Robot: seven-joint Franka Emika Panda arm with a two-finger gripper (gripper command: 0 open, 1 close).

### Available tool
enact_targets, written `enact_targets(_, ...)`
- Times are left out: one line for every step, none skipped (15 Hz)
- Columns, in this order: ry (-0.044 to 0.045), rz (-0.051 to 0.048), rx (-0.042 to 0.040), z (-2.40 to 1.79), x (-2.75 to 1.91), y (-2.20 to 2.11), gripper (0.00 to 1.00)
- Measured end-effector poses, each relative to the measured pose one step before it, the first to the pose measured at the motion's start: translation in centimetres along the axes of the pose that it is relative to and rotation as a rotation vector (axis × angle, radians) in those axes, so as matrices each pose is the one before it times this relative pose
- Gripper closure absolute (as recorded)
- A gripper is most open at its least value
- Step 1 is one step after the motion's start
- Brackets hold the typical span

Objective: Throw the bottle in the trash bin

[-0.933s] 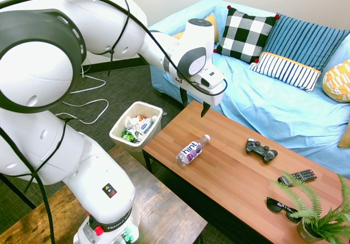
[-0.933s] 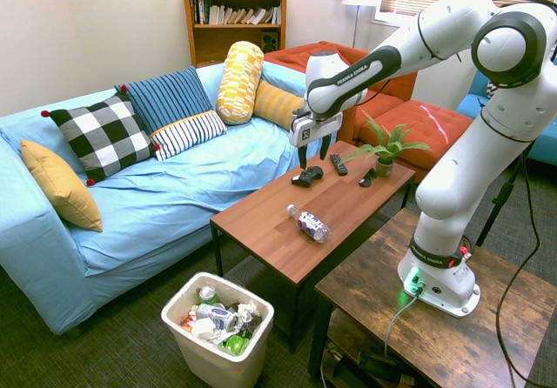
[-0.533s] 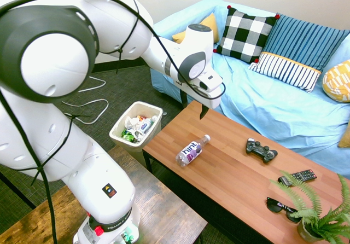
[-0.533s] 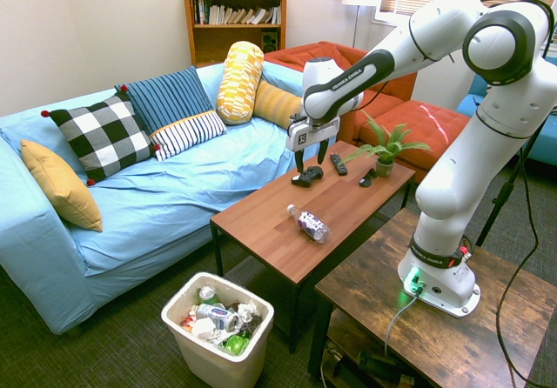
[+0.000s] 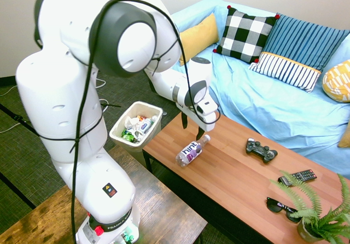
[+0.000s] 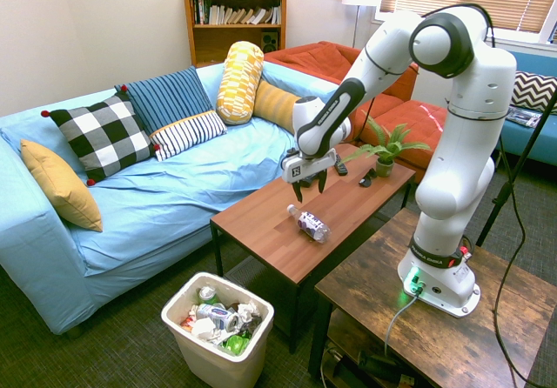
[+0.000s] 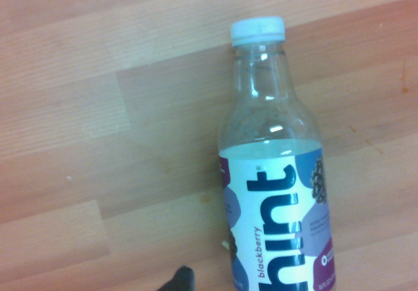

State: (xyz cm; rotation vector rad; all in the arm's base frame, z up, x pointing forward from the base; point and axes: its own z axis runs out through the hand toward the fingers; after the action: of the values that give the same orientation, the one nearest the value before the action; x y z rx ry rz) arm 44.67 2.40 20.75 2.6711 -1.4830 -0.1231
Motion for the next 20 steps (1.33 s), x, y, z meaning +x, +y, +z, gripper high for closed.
enact_targets(-0.00975, 0.00781, -0.0177, 1.904, 0.484, -0.057, 0.0)
enact_targets(-0.00675, 0.00618, -0.01599, 1.737, 0.482, -0.17, 0.0)
enact_targets(-0.00567, 0.00278, -0.01608, 1.541, 0.391, -0.375, 0.0)
enact_targets(-0.00465, 0.00051, -0.01163, 1.311, 0.228, -0.598, 0.0)
enact_targets(-0.00499, -0.0005, -0.00913, 1.071, 0.068, -0.678, 0.0)
enact_targets(-0.00293, -0.00253, -0.00885, 0.909, 0.02, -0.7, 0.0)
enact_targets(-0.0037, 0.00072, -0.00642, 0.715, 0.059, -0.598, 0.0)
enact_targets(-0.00229, -0.00018, -0.00527, 0.618, 0.151, -0.497, 0.0)
enact_targets(-0.00418, 0.00199, -0.00299, 0.545, 0.268, -0.367, 1.0)
enact_targets(-0.00416, 0.00196, -0.00256, 0.457, 0.311, -0.22, 1.0)
enact_targets(-0.00464, 0.003, 0.0007, 0.285, 0.324, -0.171, 1.0)
enact_targets(-0.00326, 0.0018, -0.00028, 0.234, 0.222, -0.096, 1.0)
enact_targets(-0.00395, 0.00231, 0.00212, 0.087, 0.105, -0.094, 1.0)
enact_targets(-0.00178, -0.00075, 0.0016, 0.008, 0.049, -0.083, 1.0)
enact_targets(-0.00213, 0.00105, 0.00177, -0.033, 0.001, -0.065, 1.0)
enact_targets(-0.00222, 0.00096, 0.00197, -0.03, -0.026, -0.051, 1.0)
enact_targets(-0.00042, 0.00009, 0.0005, -0.01, -0.029, -0.025, 1.0)
enact_targets(-0.00071, 0.00158, 0.00044, -0.001, 0.07, 0.037, 1.0)
enact_targets(-0.00206, 0.00124, 0.00124, -0.002, 0.125, 0.066, 1.0)
enact_targets(-0.00157, 0.00202, 0.00094, -0.002, 0.181, 0.099, 1.0)
